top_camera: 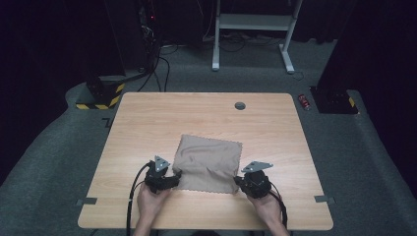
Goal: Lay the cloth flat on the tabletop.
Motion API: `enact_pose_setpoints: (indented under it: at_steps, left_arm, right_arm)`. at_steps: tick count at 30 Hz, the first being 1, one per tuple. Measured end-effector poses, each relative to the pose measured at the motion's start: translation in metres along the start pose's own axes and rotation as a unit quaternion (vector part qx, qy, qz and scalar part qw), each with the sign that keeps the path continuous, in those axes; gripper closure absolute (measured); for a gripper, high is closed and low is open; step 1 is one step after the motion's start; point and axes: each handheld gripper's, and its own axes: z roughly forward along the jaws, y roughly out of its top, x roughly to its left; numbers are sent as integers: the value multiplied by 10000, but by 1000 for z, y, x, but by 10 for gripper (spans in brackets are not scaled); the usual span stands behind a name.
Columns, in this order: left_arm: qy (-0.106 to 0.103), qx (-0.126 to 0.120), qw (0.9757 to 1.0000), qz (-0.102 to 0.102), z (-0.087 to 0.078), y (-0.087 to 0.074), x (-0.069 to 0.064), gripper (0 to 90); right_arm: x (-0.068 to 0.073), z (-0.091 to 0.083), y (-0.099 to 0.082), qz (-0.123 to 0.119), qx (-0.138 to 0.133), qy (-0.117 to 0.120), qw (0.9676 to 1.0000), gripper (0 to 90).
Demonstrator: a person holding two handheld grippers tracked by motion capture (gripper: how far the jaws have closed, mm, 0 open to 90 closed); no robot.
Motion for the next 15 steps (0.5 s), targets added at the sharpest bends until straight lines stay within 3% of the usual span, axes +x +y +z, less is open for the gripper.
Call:
enact_pose_setpoints:
  at_steps: [4,8,10,12,15]
  left_arm:
    - [-1,0,10000,0,0,0,0,314]
    - [0,0,10000,2,0,0,0,315]
    - [0,0,10000,1,0,0,0,315]
    - [0,-2,10000,0,0,0,0,314]
    - [0,-2,10000,-1,0,0,0,315]
  right_arm:
    - [11,13,20,-149,124,13,9998,868]
    - [10,54,38,-224,410,-9,9989,853]
    - [11,65,38,-210,544,-28,9983,810]
    - [11,61,35,-219,459,-34,9987,744]
    - [9,43,26,-152,165,-31,9997,735]
